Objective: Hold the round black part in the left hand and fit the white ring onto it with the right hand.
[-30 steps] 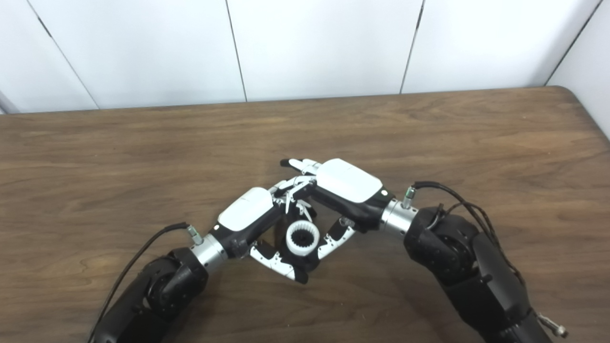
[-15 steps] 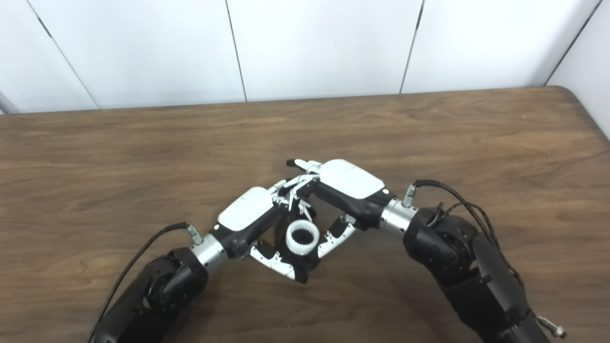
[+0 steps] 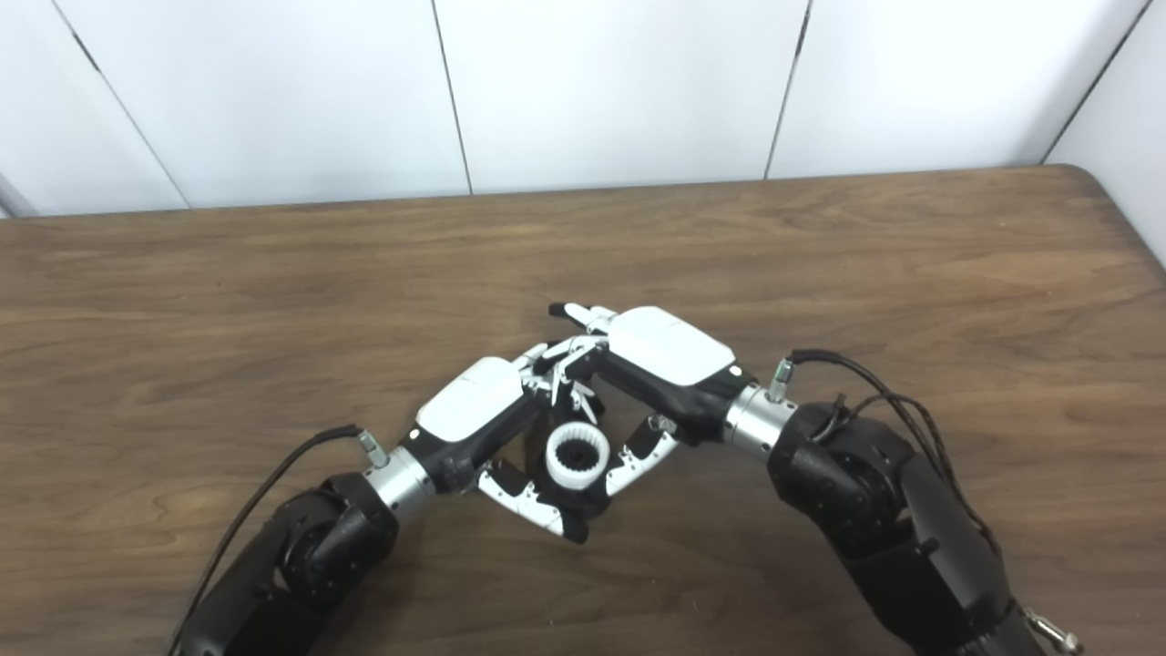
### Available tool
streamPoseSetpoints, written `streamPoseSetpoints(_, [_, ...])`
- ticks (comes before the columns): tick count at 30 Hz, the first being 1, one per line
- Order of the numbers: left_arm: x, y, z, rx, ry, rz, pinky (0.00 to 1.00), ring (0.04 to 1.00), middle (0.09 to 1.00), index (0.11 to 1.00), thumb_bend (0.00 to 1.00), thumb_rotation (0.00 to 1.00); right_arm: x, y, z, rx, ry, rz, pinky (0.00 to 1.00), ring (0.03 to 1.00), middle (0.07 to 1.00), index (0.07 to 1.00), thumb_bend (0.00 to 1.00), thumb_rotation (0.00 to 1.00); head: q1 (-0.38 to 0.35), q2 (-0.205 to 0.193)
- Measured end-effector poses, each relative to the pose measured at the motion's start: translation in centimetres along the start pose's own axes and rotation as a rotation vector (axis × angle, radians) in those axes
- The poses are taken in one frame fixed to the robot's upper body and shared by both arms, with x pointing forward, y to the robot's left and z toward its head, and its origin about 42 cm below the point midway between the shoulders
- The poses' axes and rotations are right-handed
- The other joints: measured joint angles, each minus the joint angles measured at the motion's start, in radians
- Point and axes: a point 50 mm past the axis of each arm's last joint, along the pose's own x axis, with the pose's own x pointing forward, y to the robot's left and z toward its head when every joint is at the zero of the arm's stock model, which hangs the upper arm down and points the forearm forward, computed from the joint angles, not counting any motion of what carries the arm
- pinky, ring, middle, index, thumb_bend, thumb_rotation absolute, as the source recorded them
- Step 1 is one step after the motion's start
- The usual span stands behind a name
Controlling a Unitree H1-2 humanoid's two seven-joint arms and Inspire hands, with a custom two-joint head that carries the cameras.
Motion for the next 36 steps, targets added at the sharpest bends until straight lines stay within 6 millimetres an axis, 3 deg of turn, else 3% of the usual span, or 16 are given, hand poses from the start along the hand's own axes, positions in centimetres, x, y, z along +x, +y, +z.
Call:
streamPoseSetpoints(10, [0.11, 0.02, 0.05, -0.012, 0.009, 0.0, 1.0, 0.915, 0.742, 0.482, 0.52, 0.06, -0.34, 0.22, 0.3, -0.011, 0.008, -0.002, 0.95, 0.975, 0.785, 0.481, 0.52, 0.14, 0.003, 0.005])
streamPoseSetpoints(21, [0.24, 0.06, 0.13, -0.014, 0.01, 0.002, 1.0, 0.895, 0.734, 0.481, 0.52, 0.06, -0.52, -0.08, 0.79, -0.064, 0.009, -0.002, 0.88, 0.979, 0.86, 0.491, 0.52, 0.15, 0.002, 0.009])
streamPoseSetpoints(22, [0.3, 0.07, 0.17, -0.014, 0.009, 0.003, 1.0, 0.9, 0.737, 0.481, 0.52, 0.06, -0.57, -0.12, 0.83, -0.069, 0.009, 0.001, 0.87, 0.981, 0.865, 0.537, 0.75, 0.21, -0.002, 0.009])
streamPoseSetpoints(23, [0.33, 0.06, 0.18, -0.013, 0.008, 0.003, 1.0, 0.904, 0.739, 0.481, 0.52, 0.07, -0.62, -0.16, 0.82, -0.074, 0.012, 0.004, 0.87, 0.984, 0.872, 0.571, 0.89, 0.26, -0.005, 0.011])
streamPoseSetpoints(24, [0.37, 0.09, 0.18, -0.012, 0.006, 0.004, 1.0, 0.904, 0.738, 0.481, 0.52, 0.06, -0.67, -0.2, 0.8, -0.08, 0.017, 0.009, 0.87, 0.989, 0.877, 0.586, 0.94, 0.27, -0.006, 0.011])
streamPoseSetpoints(26, [0.43, 0.06, 0.16, -0.013, 0.005, 0.004, 1.0, 0.906, 0.737, 0.481, 0.52, 0.07, -0.82, -0.27, 0.67, -0.094, 0.031, 0.022, 0.87, 0.996, 0.887, 0.605, 0.98, 0.29, -0.005, 0.009])
streamPoseSetpoints(36, [0.87, 0.01, 0.11, -0.016, 0.007, 0.008, 1.0, 0.911, 0.728, 0.481, 0.52, 0.07, -0.89, -0.4, 0.66, -0.099, 0.044, 0.025, 0.87, 1.0, 0.898, 0.615, 1.0, 0.28, -0.009, 0.009])
